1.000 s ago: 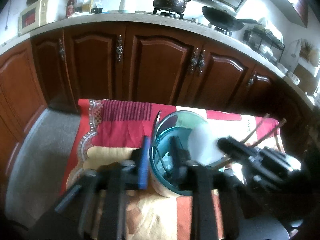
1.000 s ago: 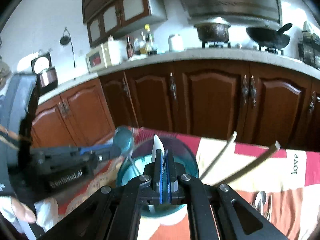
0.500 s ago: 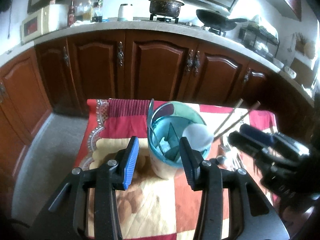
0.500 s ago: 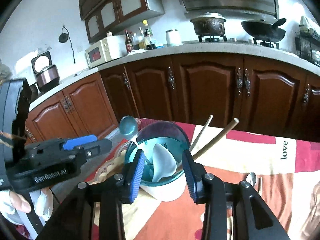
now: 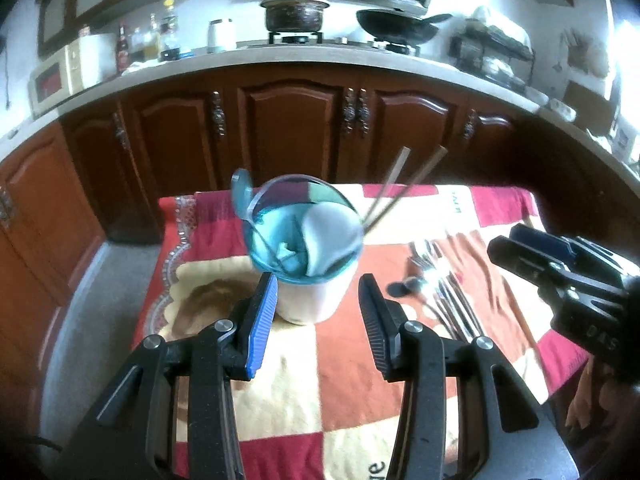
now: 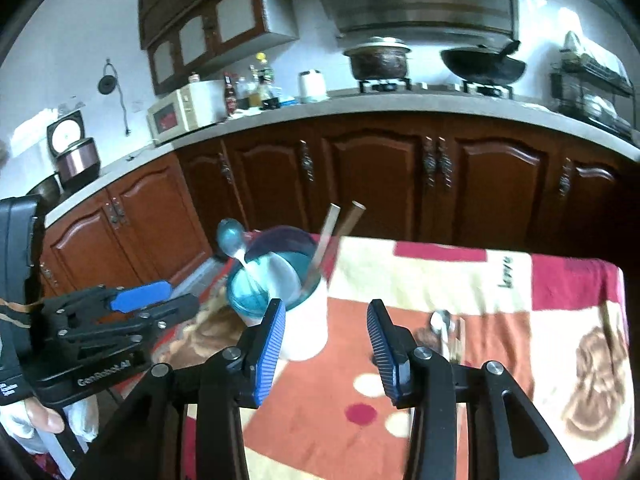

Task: Organize utensils
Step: 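Move both tools back over the utensils lying on the blanket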

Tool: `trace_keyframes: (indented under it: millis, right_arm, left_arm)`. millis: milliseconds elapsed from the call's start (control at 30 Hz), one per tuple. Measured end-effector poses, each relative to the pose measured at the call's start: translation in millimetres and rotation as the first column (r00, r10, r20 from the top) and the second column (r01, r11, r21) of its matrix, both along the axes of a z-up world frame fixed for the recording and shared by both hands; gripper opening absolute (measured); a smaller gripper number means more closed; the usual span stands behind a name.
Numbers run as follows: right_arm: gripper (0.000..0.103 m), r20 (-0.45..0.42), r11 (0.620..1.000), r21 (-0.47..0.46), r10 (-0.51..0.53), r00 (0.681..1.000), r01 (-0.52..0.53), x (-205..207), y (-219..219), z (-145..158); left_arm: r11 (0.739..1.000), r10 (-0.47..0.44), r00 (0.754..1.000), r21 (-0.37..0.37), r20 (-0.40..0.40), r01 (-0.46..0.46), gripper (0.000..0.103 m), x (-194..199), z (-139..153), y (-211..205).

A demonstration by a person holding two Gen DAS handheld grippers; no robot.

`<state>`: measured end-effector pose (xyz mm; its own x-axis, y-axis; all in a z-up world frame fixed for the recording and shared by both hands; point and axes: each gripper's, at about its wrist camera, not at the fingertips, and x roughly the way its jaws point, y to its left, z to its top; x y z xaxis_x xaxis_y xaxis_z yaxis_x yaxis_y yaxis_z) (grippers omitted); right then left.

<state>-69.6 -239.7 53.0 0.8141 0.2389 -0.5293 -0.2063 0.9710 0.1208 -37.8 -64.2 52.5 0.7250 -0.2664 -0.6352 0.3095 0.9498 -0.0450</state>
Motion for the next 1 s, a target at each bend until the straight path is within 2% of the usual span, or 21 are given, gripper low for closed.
trace_keyframes:
  millis: [300,533,633,733,1000]
  right_arm:
    - [0.041,-0.114,0.995,-0.021,-0.101,0.988,0.099,-15,-59,-30]
    - [0.040,-0.245,0.988,-0.015,-0.155,0.957,0.156,-5,-98,-73]
    - [0.031,-0.298,0.986,0.019,-0.152,0.942,0.166,8,-112,-92]
    - [0.027,-0.325,0.985,0.051,-0.139,0.936,0.164,23,-119,-101]
    - [0.026,-0.384,0.991,0.081,-0.065,0.921,0.104,72,-114,-121]
  left_arm:
    - [0.996,-0.085,0.995,0.027,-0.049,0.087,0.042,-14,-20,-42]
    - [0.987,-0.162,0.975,-0.003,-0.153,0.164,0.042,-13,-47,-68]
    - [0.984,-0.178,0.966,-0.020,-0.189,0.178,0.042,-9,-56,-76]
    - [0.982,-0.189,0.954,-0.047,-0.234,0.183,0.042,-2,-65,-83]
    - [0.977,-0.206,0.927,-0.111,-0.313,0.180,0.043,18,-85,-101]
